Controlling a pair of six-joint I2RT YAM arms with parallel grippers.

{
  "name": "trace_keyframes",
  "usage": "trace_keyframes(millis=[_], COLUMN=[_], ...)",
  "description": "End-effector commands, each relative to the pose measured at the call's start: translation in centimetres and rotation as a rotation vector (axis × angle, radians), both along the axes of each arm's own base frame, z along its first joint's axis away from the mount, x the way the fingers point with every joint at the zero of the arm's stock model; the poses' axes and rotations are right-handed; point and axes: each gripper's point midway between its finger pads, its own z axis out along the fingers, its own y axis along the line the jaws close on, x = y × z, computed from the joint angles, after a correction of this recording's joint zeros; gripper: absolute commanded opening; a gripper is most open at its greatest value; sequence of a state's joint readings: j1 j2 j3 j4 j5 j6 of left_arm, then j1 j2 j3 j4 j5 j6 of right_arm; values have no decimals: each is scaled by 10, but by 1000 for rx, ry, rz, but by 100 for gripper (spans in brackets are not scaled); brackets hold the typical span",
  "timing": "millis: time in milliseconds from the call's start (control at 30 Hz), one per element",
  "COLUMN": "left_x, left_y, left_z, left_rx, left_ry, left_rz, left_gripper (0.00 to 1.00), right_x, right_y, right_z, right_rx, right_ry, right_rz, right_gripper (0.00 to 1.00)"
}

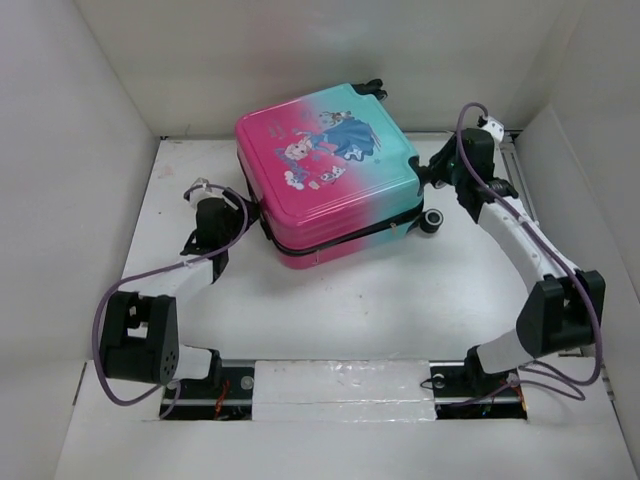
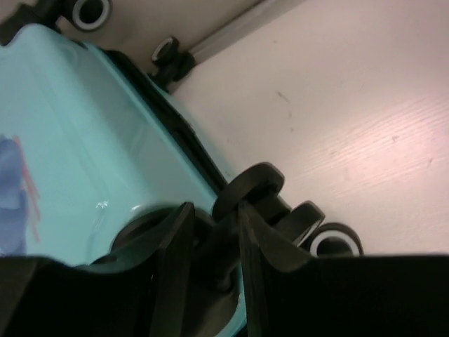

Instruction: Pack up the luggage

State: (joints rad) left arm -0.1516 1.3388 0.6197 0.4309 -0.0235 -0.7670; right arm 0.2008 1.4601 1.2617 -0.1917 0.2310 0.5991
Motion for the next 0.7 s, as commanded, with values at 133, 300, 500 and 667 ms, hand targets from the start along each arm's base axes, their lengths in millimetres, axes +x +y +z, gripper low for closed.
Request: trace_keyframes(millis=[133,300,500,667], left_x=[5,19,64,156], left_y=[28,32,39,55], left_z=[98,144,149,143], left_rx=[-52,-63,-37,-54], left_ry=[-290,-358,-314,-234], left_rz=[160,180,198,102], left_gripper=[68,74,85,84], right_x=[-2,-47,-97,-97], right_y=[19,29,73,59], right_z=[9,47,65,35], right_rx=[48,50,113,94], right_ry=[-39,-153,-249,-191], right_rz=[113,145,358,229], right_gripper=[37,42,52,34])
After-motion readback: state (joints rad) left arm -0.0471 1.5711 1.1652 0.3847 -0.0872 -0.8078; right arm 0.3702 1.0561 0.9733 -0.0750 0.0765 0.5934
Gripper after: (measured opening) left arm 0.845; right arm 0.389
